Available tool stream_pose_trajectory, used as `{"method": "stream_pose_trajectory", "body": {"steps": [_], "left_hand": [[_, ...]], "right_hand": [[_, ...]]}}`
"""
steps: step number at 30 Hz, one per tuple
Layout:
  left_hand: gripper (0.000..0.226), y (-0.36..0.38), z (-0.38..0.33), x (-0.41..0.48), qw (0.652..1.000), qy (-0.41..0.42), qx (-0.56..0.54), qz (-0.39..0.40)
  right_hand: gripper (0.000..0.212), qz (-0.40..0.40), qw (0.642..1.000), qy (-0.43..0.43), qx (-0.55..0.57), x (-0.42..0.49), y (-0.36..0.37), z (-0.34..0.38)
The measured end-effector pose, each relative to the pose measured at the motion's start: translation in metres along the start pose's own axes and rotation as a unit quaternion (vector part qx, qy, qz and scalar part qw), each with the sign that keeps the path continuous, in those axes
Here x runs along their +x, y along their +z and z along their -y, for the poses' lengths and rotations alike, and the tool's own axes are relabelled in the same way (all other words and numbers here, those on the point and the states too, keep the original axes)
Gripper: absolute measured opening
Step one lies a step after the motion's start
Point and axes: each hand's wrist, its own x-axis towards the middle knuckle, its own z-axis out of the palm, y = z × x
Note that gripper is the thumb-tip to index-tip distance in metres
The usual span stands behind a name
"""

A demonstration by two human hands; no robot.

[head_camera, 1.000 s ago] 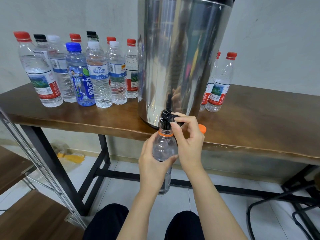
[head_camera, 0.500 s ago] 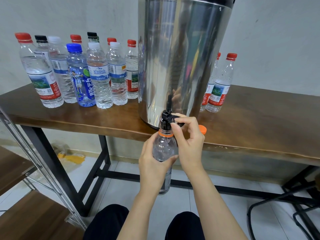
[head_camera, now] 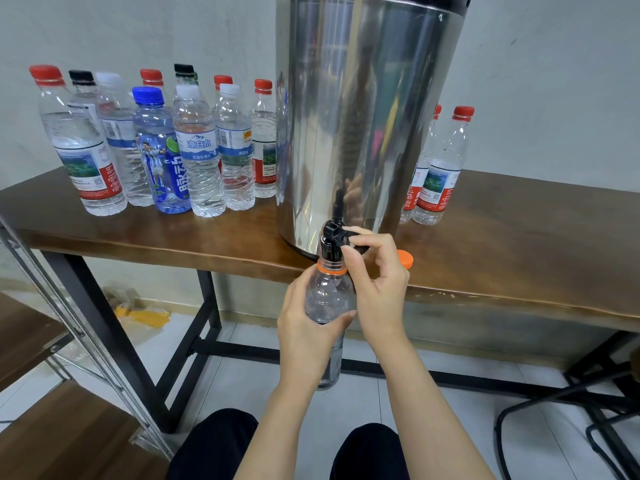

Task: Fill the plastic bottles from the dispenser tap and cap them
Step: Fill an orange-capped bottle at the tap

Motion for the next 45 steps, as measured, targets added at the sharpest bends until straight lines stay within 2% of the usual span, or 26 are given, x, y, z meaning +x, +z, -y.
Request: {"method": "stream_pose_trajectory", "body": {"steps": [22,27,40,45], "left_hand": [[0.083,0.0,0.003,-0.001,1.0,0.001,0.005,0.001],[0.085,0.0,0.005,0.0,1.0,0.007,0.006,0.005],[0.085,0.001,0.009,0.0,1.0,0.009,-0.005,0.002],[0.086,0.0,0.01,0.001,1.0,0.005,-0.007,0.007]], "right_hand": [[0.009,0.006,1.0,0.006,-0.006,0.0,-0.001,0.001],[0.014,0.065,0.997,0.018,-0.039,0.0,-0.012,-0.001],[0.022,0.132,0.973,-0.095,-0.166,0.02,-0.036,0.0],[0.021,0.18,0.959,-0.095,-0.197,0.032,-0.045,0.006]]}}
